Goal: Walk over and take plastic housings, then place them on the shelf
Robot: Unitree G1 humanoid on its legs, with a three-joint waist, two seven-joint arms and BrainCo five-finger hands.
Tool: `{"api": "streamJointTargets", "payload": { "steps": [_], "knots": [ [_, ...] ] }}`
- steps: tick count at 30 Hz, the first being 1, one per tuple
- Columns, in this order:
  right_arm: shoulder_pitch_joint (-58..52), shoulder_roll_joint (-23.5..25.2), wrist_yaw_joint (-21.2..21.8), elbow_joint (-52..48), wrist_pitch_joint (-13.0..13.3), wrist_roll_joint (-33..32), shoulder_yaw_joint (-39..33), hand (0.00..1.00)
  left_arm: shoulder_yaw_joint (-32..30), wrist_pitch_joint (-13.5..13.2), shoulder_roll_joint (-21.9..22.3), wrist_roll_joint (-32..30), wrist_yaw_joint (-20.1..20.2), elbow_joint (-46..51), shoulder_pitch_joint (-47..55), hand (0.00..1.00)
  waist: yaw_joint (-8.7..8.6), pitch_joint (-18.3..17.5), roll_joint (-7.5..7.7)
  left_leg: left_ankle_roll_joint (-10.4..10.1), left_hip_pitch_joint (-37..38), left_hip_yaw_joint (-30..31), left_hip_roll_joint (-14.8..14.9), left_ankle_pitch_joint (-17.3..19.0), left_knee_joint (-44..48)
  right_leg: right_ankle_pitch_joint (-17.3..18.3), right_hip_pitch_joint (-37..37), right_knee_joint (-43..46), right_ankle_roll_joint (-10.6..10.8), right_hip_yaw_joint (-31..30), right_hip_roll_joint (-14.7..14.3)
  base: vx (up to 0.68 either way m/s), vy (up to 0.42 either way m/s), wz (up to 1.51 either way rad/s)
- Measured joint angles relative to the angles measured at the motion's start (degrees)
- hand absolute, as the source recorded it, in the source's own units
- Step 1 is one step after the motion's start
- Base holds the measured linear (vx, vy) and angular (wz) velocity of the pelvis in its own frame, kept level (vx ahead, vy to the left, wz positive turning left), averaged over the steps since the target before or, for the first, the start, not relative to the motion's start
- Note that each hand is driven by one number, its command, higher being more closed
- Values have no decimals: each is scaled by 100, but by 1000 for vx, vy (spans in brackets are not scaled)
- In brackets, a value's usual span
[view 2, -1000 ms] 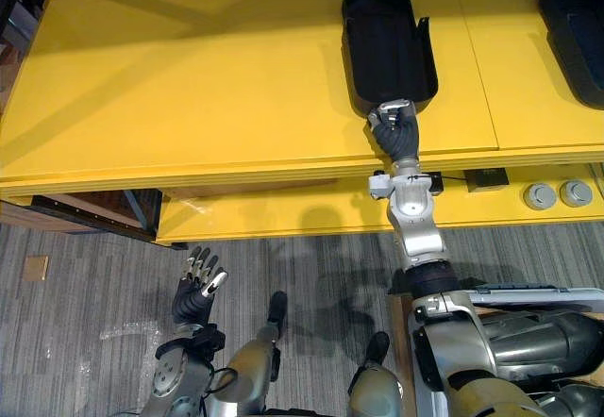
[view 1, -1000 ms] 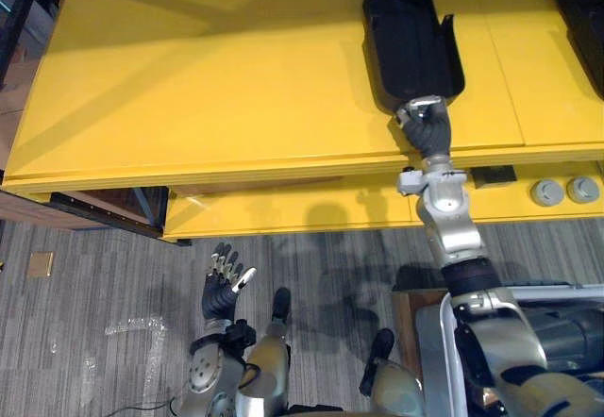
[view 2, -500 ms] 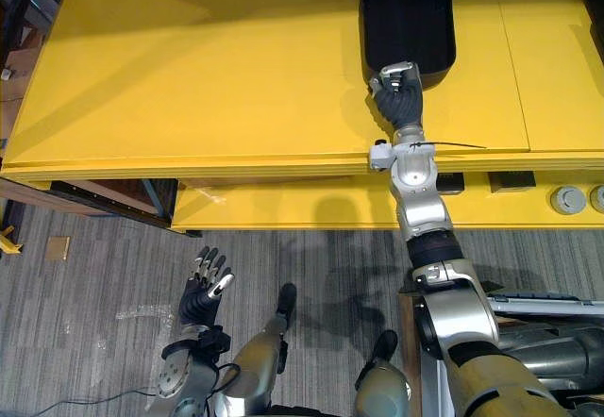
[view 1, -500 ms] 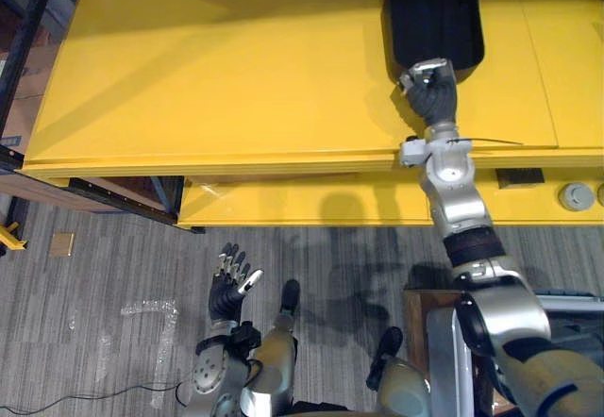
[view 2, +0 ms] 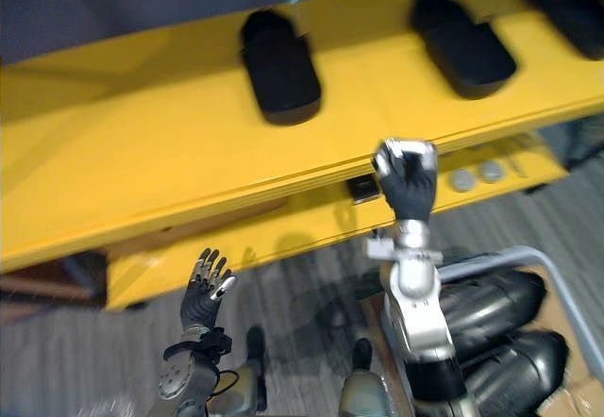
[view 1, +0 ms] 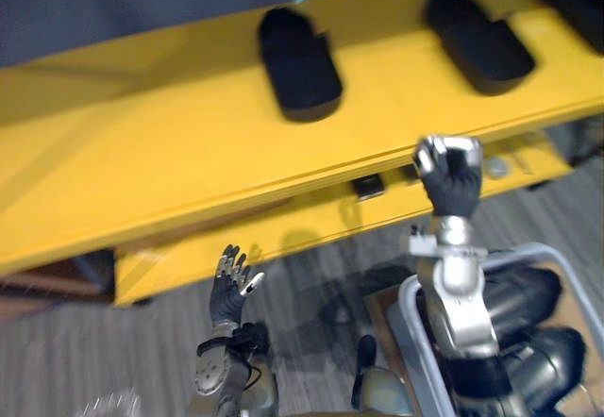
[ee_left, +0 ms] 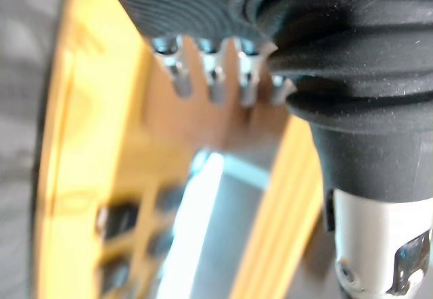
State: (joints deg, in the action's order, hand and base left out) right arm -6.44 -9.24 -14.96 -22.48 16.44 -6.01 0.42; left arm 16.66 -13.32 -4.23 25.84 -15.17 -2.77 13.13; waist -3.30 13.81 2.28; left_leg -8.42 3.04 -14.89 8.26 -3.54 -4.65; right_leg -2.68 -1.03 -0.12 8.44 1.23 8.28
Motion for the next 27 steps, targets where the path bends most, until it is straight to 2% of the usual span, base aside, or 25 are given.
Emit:
{"api": "streamJointTargets", "payload": {
  "steps": [7, 8, 10, 12, 13, 14, 15, 16, 17, 19, 22, 24, 25, 27],
  "knots": [
    [-1672, 286, -332, -101, -44, 212, -673, 0, 36, 208, 26, -239, -17, -20, 62, 0, -396, -138, -91, -69, 96, -676, 153, 318, 322, -127, -188, -103, 35, -667, -166, 5, -18, -52],
    [-1776, 324, -361, -102, -34, 174, -733, 0, 42, 224, 23, -239, -17, -20, 99, 0, -429, -150, -110, -68, 106, -734, 157, 339, 338, -136, -188, -127, 41, -705, -169, 19, -4, -39],
    [-2150, 517, -377, -59, 72, -62, -930, 0, 44, 227, 22, -239, -22, -12, 239, 0, -603, -198, -167, -88, 157, -861, 180, 415, 385, -165, -186, -185, 47, -830, -195, 29, -1, -31],
    [-2234, 546, -362, 153, 106, -187, -944, 0, 21, 227, 17, -238, -89, -10, 322, 0, -633, -206, -174, -110, 171, -956, 249, 631, 679, -195, -183, -198, 66, -1052, -260, 28, 2, -44],
    [-2237, 545, -335, 259, 110, -234, -963, 0, -5, 226, 18, -235, -154, -4, 356, 0, -631, -210, -178, -75, 111, -873, 268, 757, 885, -204, -194, -194, 60, -1130, -278, 10, 21, -70],
    [-2177, 493, -232, 528, 117, -242, -997, 0, -38, 225, 72, -216, -284, 111, 414, 0, -556, -231, -207, 98, -112, -217, 298, 1135, 1421, -229, -266, -189, 51, -1375, -339, -29, 58, -105],
    [-2063, 362, -141, 771, 126, -248, -987, 0, -47, 221, 163, -206, -427, 297, 509, 0, -390, -269, -312, 132, -299, 571, 296, 1521, 1842, -269, -393, -214, 79, -1665, -423, -41, 92, -123],
    [-1990, 277, -103, 874, 130, -274, -986, 0, -53, 220, 202, -204, -477, 379, 546, 0, -349, -264, -390, 107, -338, 881, 294, 1726, 1976, -288, -427, -231, 122, -1798, -474, -79, 179, -120],
    [-1839, 126, -47, 1084, 132, -299, -971, 0, -73, 215, 252, -201, -501, 490, 616, 0, -330, -294, -521, -65, -437, 1247, 270, 2113, 2173, -322, -514, -237, 185, -1961, -535, -84, 254, -73],
    [-1707, 109, -43, 1314, 130, -353, -826, 0, -174, 184, 208, -197, -489, 533, 610, 0, -339, -283, -498, 68, -528, 1226, 102, 2323, 2529, -328, -523, -165, 249, -2067, -405, -87, 273, -34],
    [-1753, 70, -317, 1525, 76, -464, -377, 0, -299, -144, 159, -221, -465, 569, 532, 0, -329, -268, -431, 173, -793, 1158, -24, 2545, 3094, -189, -817, 284, 383, -2227, -357, -93, 207, -13],
    [-1765, 176, -532, 1805, 87, -569, -264, 0, -287, -209, 116, -238, -470, 579, 390, 0, -298, -173, -309, 240, -902, 1149, -115, 2606, 3423, -240, -960, 443, 479, -2395, -345, -90, 180, -40],
    [-1886, 278, -636, 1975, 193, -570, -291, 0, -253, -236, 109, -237, -476, 583, 284, 0, -333, -107, -239, 293, -806, 1089, -144, 2685, 3507, -357, -943, 470, 533, -2522, -349, -135, 162, -59],
    [-2022, 408, -589, 2037, 414, -684, -366, 0, -272, -256, 29, -383, -561, 585, 151, 0, -338, 11, -146, 353, -652, 829, -134, 2760, 3550, -569, -892, 438, 506, -2443, -362, -175, 94, -82]
  ]
}}
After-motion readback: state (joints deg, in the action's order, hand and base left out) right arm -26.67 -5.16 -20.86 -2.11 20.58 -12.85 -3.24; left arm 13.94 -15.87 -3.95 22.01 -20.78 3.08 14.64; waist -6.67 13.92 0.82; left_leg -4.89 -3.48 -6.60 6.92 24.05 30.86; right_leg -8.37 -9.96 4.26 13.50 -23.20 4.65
